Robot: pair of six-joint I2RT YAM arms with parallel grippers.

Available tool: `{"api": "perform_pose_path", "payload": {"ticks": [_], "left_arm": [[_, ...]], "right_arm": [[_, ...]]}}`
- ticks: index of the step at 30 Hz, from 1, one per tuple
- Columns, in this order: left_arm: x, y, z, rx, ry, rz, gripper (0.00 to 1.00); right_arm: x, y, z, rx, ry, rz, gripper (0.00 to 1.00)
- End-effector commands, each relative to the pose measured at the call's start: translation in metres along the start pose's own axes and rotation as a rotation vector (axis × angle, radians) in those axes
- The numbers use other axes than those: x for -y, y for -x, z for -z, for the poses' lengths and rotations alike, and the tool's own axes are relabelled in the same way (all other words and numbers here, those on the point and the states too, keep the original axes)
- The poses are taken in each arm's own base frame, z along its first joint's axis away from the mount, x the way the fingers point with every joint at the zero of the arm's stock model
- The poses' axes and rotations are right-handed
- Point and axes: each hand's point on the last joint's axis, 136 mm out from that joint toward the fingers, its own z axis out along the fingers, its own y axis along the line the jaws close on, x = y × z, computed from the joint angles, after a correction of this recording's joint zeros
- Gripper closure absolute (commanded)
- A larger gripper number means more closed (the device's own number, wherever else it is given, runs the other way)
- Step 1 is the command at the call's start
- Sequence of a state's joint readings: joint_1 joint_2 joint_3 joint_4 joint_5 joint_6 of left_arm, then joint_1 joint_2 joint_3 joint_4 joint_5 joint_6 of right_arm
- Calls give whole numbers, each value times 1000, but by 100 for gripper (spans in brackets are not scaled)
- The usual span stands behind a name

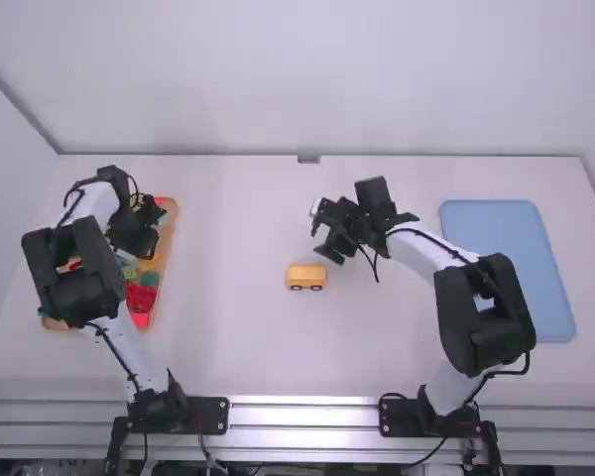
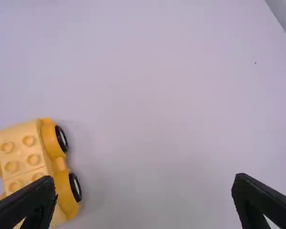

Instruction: Assemble lego blocks to make yellow taxi

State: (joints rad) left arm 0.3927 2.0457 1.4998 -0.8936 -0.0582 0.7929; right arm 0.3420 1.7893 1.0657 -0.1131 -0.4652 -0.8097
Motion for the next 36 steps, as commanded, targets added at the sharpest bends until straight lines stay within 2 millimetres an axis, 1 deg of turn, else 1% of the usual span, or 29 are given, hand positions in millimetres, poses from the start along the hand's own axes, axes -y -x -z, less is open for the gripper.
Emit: {"api": "perform_pose_path", "payload": {"ticks": [1,10,14,16,22,24,25,26,27,29,31,33,34,35,36], "left_arm": [[9,-3,-7,19,-50,-26,58],[6,-8,-19,72,-81,11,58],[11,-4,-26,111,-95,-14,58],[11,-3,-32,118,-82,-11,59],[11,0,-40,140,-63,11,58],[9,2,-43,156,-42,29,60],[8,3,-45,171,-31,35,65],[8,3,-45,173,-28,38,65],[7,3,-45,179,-19,47,71],[7,3,-40,185,-12,57,75],[7,2,-32,191,-6,67,75],[6,4,-14,220,13,68,75],[5,4,-13,223,15,68,75],[4,6,-5,239,25,70,74],[7,9,8,274,25,59,74]], "right_arm": [[6,13,9,25,-20,11,2],[6,13,9,25,-20,10,1],[6,13,9,26,-20,11,1],[6,13,9,26,-20,10,1],[6,13,9,26,-20,11,1],[6,13,9,26,-21,11,1],[6,13,9,27,-22,12,1],[6,13,9,27,-22,12,1],[6,13,9,28,-23,13,2],[7,14,9,30,-25,15,1],[7,14,9,30,-24,21,2],[7,14,9,31,-26,22,1],[7,14,9,31,-25,22,1],[7,14,9,30,-25,21,2],[7,14,9,30,-24,20,1]]}}
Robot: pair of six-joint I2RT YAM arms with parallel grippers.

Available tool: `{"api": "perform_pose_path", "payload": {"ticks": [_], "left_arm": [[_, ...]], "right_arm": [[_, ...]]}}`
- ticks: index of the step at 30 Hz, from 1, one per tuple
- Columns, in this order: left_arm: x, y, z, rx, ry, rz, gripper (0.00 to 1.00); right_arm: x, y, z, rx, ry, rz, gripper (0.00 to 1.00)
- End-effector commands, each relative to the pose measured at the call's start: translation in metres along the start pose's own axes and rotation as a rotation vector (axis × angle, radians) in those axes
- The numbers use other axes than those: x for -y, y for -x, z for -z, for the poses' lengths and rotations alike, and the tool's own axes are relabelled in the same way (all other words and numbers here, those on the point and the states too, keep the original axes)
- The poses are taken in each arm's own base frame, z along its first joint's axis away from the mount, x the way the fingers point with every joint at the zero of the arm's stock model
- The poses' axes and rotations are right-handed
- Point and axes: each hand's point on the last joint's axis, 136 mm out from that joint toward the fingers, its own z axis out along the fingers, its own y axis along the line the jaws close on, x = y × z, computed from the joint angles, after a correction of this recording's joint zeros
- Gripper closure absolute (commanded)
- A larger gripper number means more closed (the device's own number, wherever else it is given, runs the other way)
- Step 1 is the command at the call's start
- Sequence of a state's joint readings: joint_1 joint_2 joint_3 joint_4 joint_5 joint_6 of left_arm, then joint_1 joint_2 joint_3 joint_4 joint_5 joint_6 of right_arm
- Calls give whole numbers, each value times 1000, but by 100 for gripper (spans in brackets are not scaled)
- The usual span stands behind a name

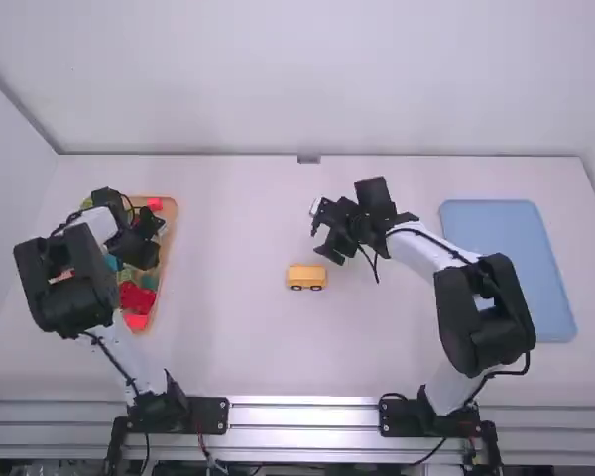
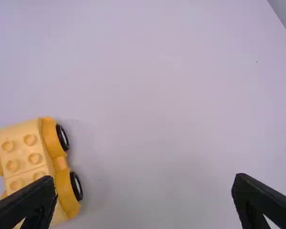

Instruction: Assemble lego blocks to make yellow taxi

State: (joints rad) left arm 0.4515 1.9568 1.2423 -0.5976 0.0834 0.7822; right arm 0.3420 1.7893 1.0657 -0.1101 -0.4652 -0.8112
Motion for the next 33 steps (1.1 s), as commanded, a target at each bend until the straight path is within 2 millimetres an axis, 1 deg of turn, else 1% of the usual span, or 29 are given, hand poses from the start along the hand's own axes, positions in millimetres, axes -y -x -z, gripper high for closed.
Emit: {"api": "perform_pose_path", "payload": {"ticks": [1,2,4,5,6,7,9,10,11,12,13,15,16,18,19,20,21,22,23,24,26,33], "left_arm": [[3,20,36,101,25,-18,74],[9,26,44,125,15,-38,73],[22,35,54,161,-10,-97,73],[35,42,58,180,-32,-157,77],[35,42,58,180,-32,-157,77],[51,49,58,186,-63,-226,79],[76,54,56,174,-106,-316,82],[80,55,56,172,-112,-329,82],[95,60,55,166,-127,-371,83],[116,68,54,166,-144,-448,84],[121,70,54,167,-150,-470,84],[162,84,55,193,-189,-661,85],[167,85,55,196,-194,-688,86],[206,89,53,196,-216,-856,86],[219,90,51,191,-214,-905,88],[222,91,50,189,-210,-919,88],[232,91,46,182,-201,-953,87],[242,92,41,178,-191,-986,90],[245,93,39,179,-187,-998,92],[253,92,36,179,-192,-1020,94],[264,84,30,160,-205,-1048,96],[273,62,17,155,-266,-1124,96]], "right_arm": [[6,13,9,28,-22,14,1],[6,13,9,27,-22,14,1],[6,13,9,26,-20,13,2],[6,13,9,26,-20,13,2],[6,13,9,26,-20,13,2],[6,13,9,26,-20,13,2],[6,13,9,26,-19,12,2],[6,13,9,27,-18,13,2],[5,13,9,27,-17,12,2],[5,12,9,24,-15,10,2],[5,12,9,23,-15,10,1],[2,10,9,14,-7,8,2],[2,9,9,13,-6,6,1],[1,8,9,6,0,-2,2],[0,7,9,2,4,-3,1],[-1,6,9,1,5,-1,1],[-1,6,9,-1,8,-4,1],[-2,5,9,-4,10,-6,1],[-2,5,9,-5,12,-7,1],[-2,4,9,-7,12,-9,1],[-2,3,10,-11,13,-13,2],[7,-4,14,-12,-4,-35,1]]}}
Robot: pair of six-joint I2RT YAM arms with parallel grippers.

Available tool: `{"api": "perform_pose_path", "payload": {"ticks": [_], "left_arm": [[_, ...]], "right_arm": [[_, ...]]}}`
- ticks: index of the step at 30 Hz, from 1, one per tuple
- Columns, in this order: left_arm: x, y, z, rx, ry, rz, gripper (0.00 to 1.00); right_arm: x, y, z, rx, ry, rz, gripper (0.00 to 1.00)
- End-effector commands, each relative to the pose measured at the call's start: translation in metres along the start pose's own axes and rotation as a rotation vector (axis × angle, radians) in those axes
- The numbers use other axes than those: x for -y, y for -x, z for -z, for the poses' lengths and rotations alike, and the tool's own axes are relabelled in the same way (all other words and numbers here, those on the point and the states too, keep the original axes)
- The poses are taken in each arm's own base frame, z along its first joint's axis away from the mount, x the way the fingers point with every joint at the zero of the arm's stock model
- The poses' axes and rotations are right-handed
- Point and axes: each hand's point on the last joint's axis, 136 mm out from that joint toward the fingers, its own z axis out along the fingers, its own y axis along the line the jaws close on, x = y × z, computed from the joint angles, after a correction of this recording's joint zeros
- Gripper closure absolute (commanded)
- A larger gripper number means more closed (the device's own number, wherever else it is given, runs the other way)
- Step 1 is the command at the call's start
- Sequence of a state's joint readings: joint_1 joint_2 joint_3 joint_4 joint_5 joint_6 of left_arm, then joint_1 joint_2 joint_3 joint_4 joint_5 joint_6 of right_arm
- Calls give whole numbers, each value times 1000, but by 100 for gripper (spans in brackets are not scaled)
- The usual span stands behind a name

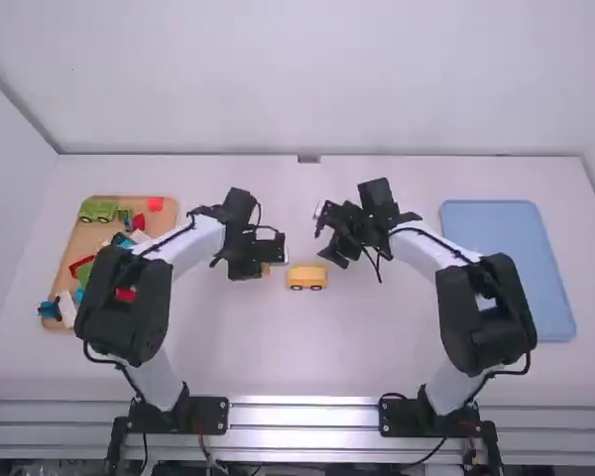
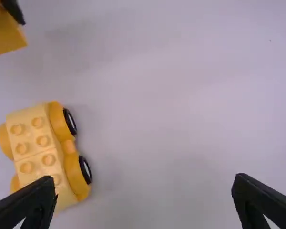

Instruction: Assemble lego blocks to make yellow taxi

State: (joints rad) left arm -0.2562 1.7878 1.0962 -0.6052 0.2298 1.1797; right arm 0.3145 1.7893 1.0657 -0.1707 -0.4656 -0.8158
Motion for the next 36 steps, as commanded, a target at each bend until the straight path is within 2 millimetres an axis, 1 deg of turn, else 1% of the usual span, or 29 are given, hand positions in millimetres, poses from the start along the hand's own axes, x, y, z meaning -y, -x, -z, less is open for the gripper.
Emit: {"api": "perform_pose_path", "payload": {"ticks": [1,4,7,12,17,25,27,28,29,30,31,32,33,36], "left_arm": [[7,-4,-10,13,-29,-27,96],[3,-1,-17,26,2,-19,96],[-6,-2,-24,38,35,38,98],[-4,-6,-34,28,16,40,98],[-5,-6,-36,28,18,39,98],[1,-10,-42,17,-11,47,98],[0,-10,-42,18,-7,46,94],[-1,-9,-42,19,-5,45,86],[-1,-9,-42,19,-5,45,85],[-1,-10,-42,17,-3,45,48],[-1,-10,-42,15,-3,45,30],[-1,-10,-42,15,-2,46,9],[-1,-10,-42,16,-2,46,1],[-5,-8,-40,19,5,84,1]], "right_arm": [[8,11,11,29,-27,4,1],[9,10,11,28,-28,1,1],[9,10,11,28,-27,0,1],[7,8,11,19,-19,-6,1],[6,7,11,17,-16,-8,2],[6,7,11,14,-14,-10,2],[6,7,11,14,-14,-9,1],[6,7,11,14,-14,-10,1],[6,7,11,14,-14,-10,1],[6,7,11,14,-14,-9,1],[6,7,11,14,-14,-10,1],[6,7,11,14,-14,-9,1],[6,7,11,14,-14,-10,2],[6,7,11,15,-15,-8,2]]}}
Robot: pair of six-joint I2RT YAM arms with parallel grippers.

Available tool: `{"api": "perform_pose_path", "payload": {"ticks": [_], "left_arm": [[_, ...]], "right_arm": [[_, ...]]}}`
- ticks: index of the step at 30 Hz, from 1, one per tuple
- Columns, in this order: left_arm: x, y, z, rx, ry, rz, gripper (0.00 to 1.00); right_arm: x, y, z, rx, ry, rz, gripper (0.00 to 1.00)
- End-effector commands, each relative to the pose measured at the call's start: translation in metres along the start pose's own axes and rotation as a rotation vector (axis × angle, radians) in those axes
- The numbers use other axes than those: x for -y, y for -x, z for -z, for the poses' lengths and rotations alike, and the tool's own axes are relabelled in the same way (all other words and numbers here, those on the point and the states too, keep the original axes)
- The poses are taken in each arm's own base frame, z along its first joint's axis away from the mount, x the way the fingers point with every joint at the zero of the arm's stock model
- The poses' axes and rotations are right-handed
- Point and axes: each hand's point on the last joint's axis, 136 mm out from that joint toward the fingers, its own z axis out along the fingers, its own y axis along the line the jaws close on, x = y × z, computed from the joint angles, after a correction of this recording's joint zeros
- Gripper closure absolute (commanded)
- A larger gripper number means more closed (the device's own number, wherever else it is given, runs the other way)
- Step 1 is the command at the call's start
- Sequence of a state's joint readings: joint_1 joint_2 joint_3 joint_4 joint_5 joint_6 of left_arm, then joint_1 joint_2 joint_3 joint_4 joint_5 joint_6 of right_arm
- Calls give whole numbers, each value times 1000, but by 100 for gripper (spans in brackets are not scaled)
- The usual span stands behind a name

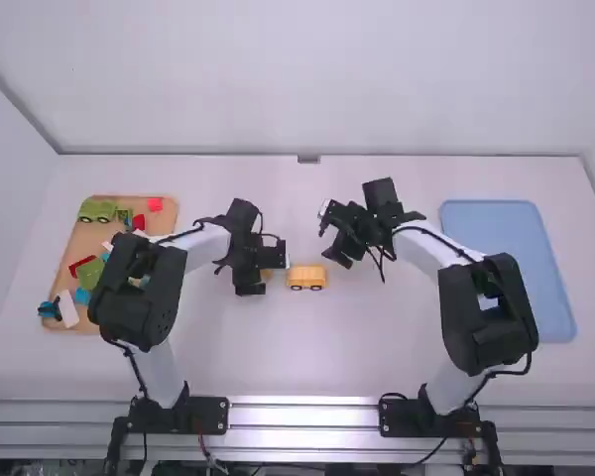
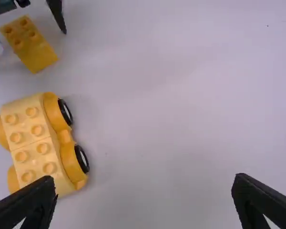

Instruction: Assemble lego blocks to make yellow taxi

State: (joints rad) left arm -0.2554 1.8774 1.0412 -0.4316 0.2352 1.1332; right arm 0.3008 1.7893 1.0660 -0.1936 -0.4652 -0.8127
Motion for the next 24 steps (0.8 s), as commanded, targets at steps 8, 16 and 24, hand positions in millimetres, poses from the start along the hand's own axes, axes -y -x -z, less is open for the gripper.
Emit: {"api": "perform_pose_path", "payload": {"ticks": [8,16,24], "left_arm": [[-13,13,22,58,-26,96,1],[-6,24,55,399,-128,19,1],[-22,-5,63,637,-57,204,1]], "right_arm": [[5,14,9,30,-20,17,1],[5,13,9,27,-20,14,1],[6,14,9,33,-26,21,1]]}}
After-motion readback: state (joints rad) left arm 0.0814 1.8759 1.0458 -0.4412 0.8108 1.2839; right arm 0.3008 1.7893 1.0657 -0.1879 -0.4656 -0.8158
